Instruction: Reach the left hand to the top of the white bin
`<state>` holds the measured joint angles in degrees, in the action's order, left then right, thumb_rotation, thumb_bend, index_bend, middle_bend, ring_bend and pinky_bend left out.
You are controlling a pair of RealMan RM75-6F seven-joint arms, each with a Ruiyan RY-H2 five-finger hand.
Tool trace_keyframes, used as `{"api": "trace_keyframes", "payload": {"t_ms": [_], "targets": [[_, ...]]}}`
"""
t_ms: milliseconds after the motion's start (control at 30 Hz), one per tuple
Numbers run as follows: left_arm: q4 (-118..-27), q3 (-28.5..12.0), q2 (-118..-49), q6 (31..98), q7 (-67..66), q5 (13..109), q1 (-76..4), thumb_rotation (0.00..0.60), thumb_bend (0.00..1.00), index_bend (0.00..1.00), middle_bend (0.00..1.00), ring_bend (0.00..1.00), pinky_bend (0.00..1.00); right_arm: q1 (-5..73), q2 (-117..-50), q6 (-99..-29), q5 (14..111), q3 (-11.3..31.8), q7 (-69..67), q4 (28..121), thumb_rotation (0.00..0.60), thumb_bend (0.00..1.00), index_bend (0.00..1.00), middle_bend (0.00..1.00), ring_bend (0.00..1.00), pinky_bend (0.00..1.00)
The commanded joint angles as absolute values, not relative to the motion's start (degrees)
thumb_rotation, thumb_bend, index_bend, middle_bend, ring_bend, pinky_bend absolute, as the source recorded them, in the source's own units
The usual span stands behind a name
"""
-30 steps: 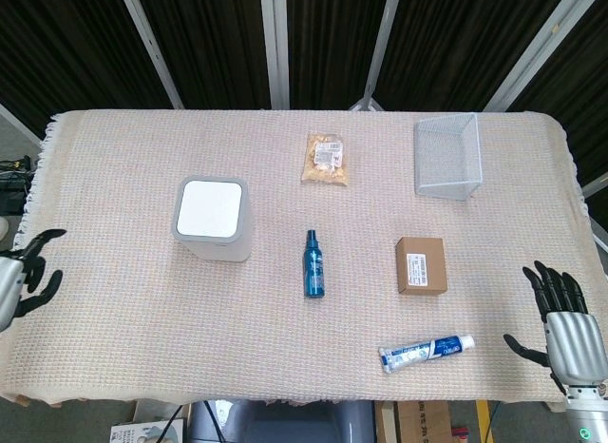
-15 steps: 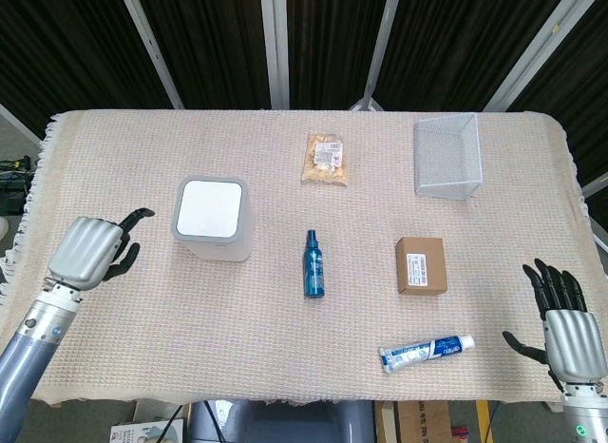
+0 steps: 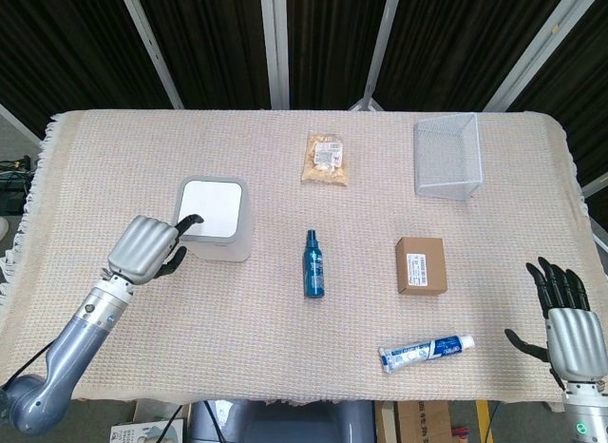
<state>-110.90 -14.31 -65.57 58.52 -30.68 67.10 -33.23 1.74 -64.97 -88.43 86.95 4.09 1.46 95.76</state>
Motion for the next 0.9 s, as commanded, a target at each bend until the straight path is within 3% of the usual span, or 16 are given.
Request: {"api": "trace_keyframes", "payload": {"t_ms": [33, 633, 833, 900], "targets": [[-110.5, -13.5, -66.8, 58.1, -32.9, 65.6, -34.5, 0.6, 0.67, 0.26, 0.89, 0.74, 0.72, 1.8, -65.0, -88.5, 86.9, 4.2, 1.5, 95.7, 0.6, 0.14, 0.1, 0.0, 0.03, 0.0], [-111.6, -11.0, -68.1, 60.0, -42.5, 59.0, -38.3, 0.6, 0.65, 0.3, 0.88, 0.75, 0.72, 1.9, -65.7, -88.4, 86.3, 4.5, 1.9, 95.4, 0.6, 0.14, 0.12, 0.0, 0.03, 0.0], [-120.3, -12.3, -64.0, 70.0, -39.4, 66.7, -34.1, 0.6, 0.51, 0.29, 0.79, 0.69, 0.72, 2.2, -66.2, -87.8, 86.3, 4.3, 2.5, 95.2, 0.6, 0.14, 0.12, 0.0, 0.03, 0.0], [-123.6, -11.2, -61.7, 74.3, -40.2, 69.3, -31.3, 0.6, 0.43, 0.27, 0.71, 0.63, 0.7, 2.2, -66.3, -87.8, 86.4, 4.3, 2.6, 95.2, 0.6, 0.14, 0.12, 0.0, 0.03, 0.0]]}}
